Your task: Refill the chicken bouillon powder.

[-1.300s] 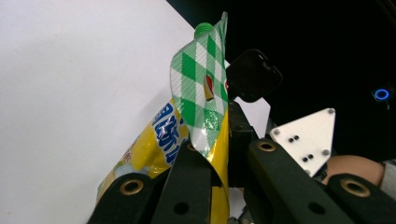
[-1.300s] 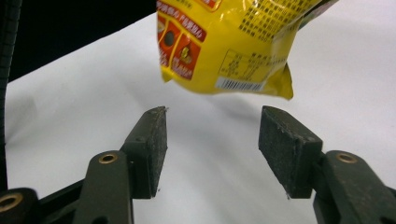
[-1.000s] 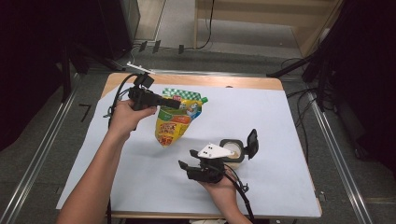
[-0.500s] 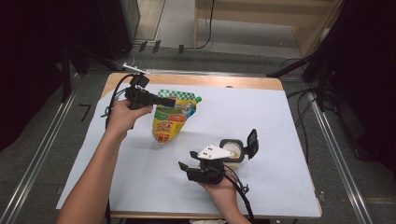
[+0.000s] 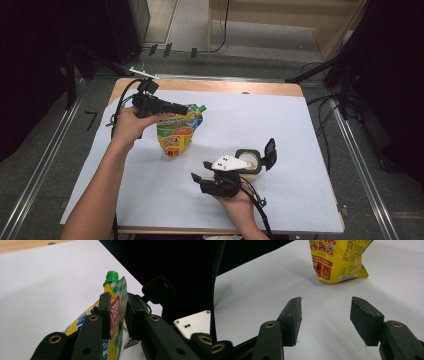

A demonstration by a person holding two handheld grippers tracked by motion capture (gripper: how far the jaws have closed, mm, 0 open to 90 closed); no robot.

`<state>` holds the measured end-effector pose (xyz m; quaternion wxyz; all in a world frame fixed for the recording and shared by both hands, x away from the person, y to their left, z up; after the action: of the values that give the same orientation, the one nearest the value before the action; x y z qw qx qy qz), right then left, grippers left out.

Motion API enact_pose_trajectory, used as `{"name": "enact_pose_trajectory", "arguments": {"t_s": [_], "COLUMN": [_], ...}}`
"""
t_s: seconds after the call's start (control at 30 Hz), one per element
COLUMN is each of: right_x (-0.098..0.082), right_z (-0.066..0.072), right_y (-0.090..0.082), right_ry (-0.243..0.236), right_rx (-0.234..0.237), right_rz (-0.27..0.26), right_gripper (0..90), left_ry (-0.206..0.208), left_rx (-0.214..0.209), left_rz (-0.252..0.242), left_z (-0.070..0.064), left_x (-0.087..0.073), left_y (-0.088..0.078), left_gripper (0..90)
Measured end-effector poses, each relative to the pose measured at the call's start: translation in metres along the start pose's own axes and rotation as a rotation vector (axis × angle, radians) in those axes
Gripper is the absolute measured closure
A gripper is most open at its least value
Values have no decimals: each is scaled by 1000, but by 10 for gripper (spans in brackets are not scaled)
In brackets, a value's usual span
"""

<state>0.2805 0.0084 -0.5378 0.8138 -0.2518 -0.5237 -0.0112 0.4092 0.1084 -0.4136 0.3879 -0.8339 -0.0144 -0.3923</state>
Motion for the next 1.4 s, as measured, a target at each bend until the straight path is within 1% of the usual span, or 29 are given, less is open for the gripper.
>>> {"name": "enact_pose_trajectory", "arguments": {"t_s": [0.13,0.17,0.37,0.53,0.6,0.67,0.77,0.87,0.97,1.1,1.13,1.37,1.4], "right_x": [-1,-1,-1,-1,0,0,-1,0,0,0,0,3,3], "right_z": [0,0,1,1,1,1,1,1,1,2,2,4,4], "right_y": [0,1,2,2,2,2,2,2,2,2,2,1,1], "right_ry": [3,2,3,6,4,4,3,3,4,4,6,8,8], "right_rx": [1,2,7,10,11,10,8,9,9,11,11,14,16], "right_rz": [9,12,17,16,15,15,17,16,15,20,21,21,24], "right_gripper": [437,438,442,442,442,442,443,442,443,445,445,451,452], "left_ry": [-1,1,13,15,16,10,16,15,18,11,5,-6,-10], "left_rx": [5,0,8,6,2,-6,-7,-8,-2,17,16,24,31], "left_rz": [-7,-9,-13,-7,-10,-3,1,-4,-10,-6,-6,-33,-41], "left_z": [-2,-3,-7,-9,-10,-11,-12,-13,-14,-13,-13,-10,-10], "left_x": [1,2,3,2,3,2,2,2,4,5,5,8,8], "left_y": [-3,-4,-6,-6,-6,-5,-5,-6,-9,-13,-14,-24,-26], "left_gripper": [736,731,715,710,707,699,696,693,690,677,672,644,639]}}
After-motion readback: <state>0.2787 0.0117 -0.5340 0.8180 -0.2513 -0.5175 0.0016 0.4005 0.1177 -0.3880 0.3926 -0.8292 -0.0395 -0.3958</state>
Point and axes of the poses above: each handheld gripper's, and its own axes: y roughly forward along the jaws, x roughly out of its top, z roughly to its left, the point moved 10 cm from there along y, roughly forward along the jaws, and after that the axes turned 14 degrees about x, right-handed, at the moved point
